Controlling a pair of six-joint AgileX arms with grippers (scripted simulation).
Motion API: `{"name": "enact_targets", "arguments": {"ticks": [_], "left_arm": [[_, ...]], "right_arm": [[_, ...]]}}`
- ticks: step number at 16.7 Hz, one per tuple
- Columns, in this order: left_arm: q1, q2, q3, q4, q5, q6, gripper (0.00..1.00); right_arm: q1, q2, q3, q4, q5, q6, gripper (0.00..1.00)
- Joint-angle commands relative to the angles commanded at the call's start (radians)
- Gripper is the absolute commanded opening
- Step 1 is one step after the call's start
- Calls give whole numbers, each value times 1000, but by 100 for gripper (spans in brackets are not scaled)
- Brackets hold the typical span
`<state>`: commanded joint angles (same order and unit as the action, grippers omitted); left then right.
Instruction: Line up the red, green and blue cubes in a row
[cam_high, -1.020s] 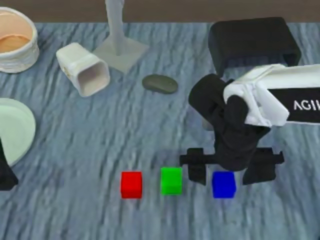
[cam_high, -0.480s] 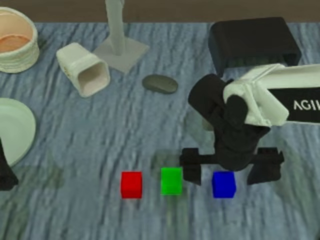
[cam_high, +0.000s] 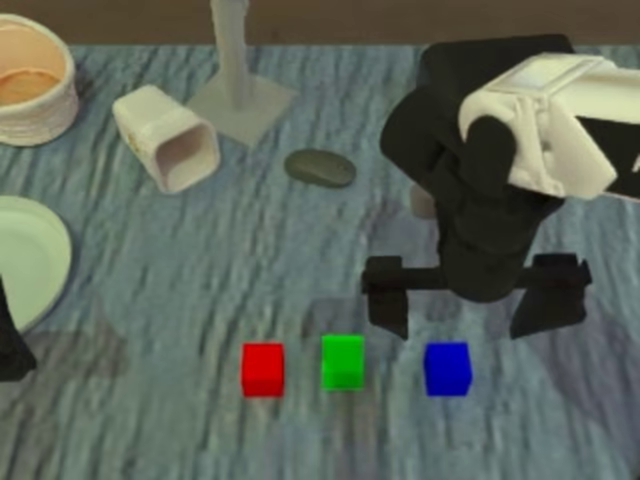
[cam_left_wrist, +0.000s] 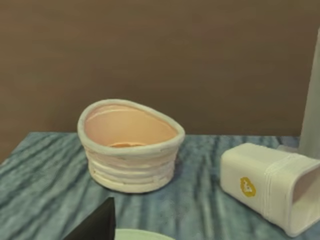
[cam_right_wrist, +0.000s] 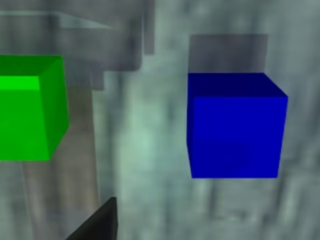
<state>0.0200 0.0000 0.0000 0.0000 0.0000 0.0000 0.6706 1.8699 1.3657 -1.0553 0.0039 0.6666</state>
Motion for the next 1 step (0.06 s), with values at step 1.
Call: {"name": "enact_targets", "arguments": {"ticks": [1], "left_arm": [[0,0,0,0,0,0,100]], "right_arm": [[0,-7,7,-10,0,-1,100]]}}
